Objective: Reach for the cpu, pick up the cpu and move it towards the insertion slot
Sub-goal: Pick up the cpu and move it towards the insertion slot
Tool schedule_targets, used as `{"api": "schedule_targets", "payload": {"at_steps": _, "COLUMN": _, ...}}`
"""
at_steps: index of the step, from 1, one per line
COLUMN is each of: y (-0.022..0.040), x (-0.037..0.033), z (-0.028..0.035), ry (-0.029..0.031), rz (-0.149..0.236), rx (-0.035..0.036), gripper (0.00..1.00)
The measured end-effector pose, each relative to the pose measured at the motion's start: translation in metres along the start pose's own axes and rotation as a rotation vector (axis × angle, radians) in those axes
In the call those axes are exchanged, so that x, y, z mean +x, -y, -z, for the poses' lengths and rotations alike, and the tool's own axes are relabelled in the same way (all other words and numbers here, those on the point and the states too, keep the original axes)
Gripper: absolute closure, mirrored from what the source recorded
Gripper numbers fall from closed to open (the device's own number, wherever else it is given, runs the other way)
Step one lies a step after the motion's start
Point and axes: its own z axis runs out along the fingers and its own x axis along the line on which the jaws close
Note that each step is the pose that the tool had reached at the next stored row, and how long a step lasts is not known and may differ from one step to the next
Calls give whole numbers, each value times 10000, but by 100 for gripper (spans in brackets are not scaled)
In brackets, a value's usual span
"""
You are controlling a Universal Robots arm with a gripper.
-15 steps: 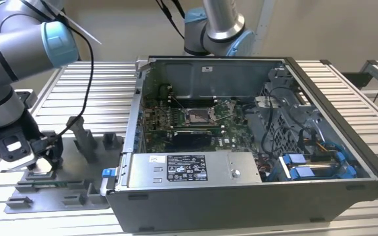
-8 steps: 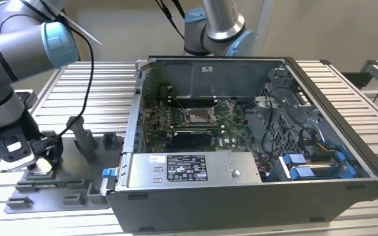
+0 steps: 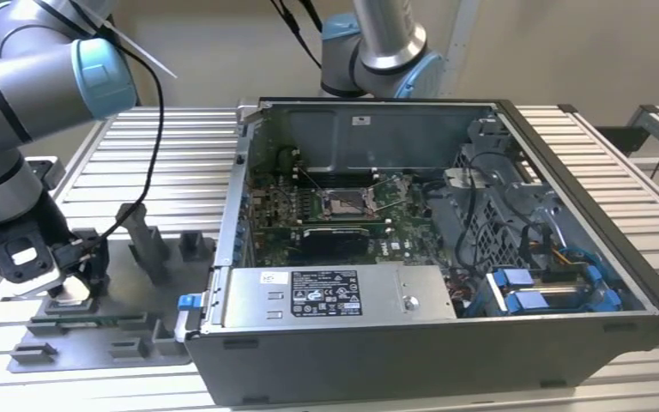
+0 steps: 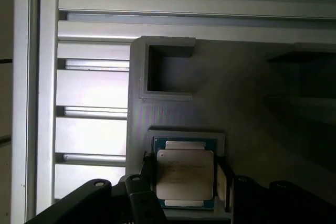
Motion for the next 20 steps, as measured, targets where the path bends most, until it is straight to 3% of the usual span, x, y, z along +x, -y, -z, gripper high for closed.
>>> {"api": "schedule_targets", "payload": {"at_steps": 14, "y": 0, "x": 4, "z": 1, "ry": 2, "rz": 0, "rx": -1, "gripper": 100}}
{"api": "schedule_targets", "payload": {"at_steps": 20, "y": -3, "x": 5, "z": 78, "ry": 1, "rz": -1, "rx": 0, "gripper": 100}}
